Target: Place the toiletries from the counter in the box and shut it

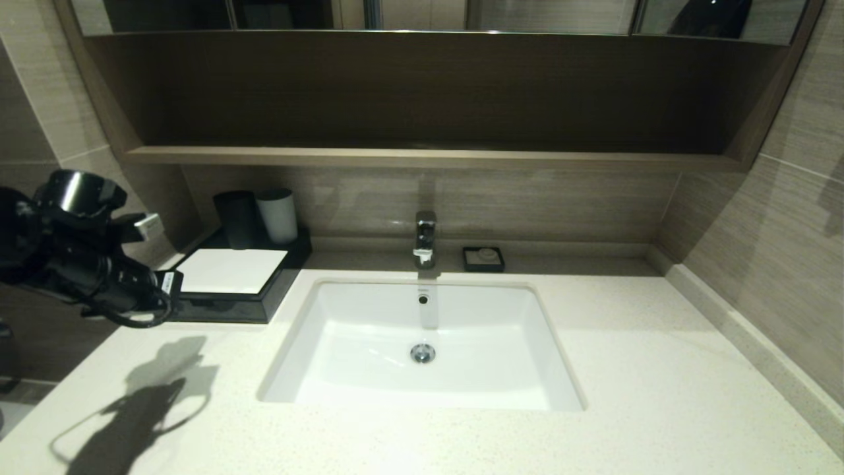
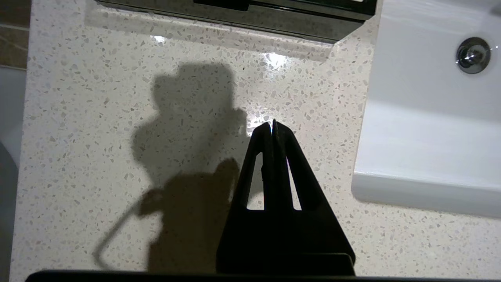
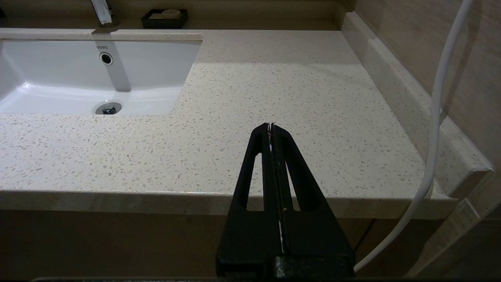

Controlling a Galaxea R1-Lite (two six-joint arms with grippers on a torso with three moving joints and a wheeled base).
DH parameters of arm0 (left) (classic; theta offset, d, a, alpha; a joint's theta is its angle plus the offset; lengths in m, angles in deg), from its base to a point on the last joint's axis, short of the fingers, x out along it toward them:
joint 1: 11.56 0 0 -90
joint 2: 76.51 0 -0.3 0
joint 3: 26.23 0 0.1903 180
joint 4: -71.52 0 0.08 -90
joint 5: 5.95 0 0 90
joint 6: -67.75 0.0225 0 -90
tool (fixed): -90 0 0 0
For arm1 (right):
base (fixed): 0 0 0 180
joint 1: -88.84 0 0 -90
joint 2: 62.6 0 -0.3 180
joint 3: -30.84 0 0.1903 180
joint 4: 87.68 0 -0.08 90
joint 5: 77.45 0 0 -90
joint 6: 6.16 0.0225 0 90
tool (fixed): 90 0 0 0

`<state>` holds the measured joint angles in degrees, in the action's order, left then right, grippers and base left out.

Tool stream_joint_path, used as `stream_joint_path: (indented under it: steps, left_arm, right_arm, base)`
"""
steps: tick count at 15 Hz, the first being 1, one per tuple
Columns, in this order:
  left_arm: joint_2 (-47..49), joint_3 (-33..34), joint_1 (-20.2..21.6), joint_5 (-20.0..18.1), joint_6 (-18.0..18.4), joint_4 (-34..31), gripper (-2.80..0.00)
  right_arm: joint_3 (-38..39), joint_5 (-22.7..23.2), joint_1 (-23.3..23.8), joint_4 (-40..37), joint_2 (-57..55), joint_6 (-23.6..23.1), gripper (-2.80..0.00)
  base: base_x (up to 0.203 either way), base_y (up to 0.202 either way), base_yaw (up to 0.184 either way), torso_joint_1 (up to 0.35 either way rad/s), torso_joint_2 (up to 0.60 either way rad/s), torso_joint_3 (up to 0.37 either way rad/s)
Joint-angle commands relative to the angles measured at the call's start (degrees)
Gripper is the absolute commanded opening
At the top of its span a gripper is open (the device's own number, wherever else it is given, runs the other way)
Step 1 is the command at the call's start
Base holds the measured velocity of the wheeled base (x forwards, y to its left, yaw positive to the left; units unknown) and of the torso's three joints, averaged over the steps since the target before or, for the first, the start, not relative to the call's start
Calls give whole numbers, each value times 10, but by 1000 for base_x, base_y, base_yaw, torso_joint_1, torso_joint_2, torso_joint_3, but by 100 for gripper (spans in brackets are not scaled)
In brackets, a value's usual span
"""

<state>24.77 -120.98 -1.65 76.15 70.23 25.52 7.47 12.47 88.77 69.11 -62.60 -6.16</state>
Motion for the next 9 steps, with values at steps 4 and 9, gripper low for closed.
stream_joint_path:
  steps: [4,9]
  left_arm:
    - [-145,59,-12,-4,-9,3,-280]
    - [-289,165,-14,-3,-14,14,-280]
  right_arm:
    - [1,0,0,0,0,0,-280]
    - [1,0,0,0,0,0,-280]
  base:
    - [0,0,0,0,0,0]
    - [0,0,0,0,0,0]
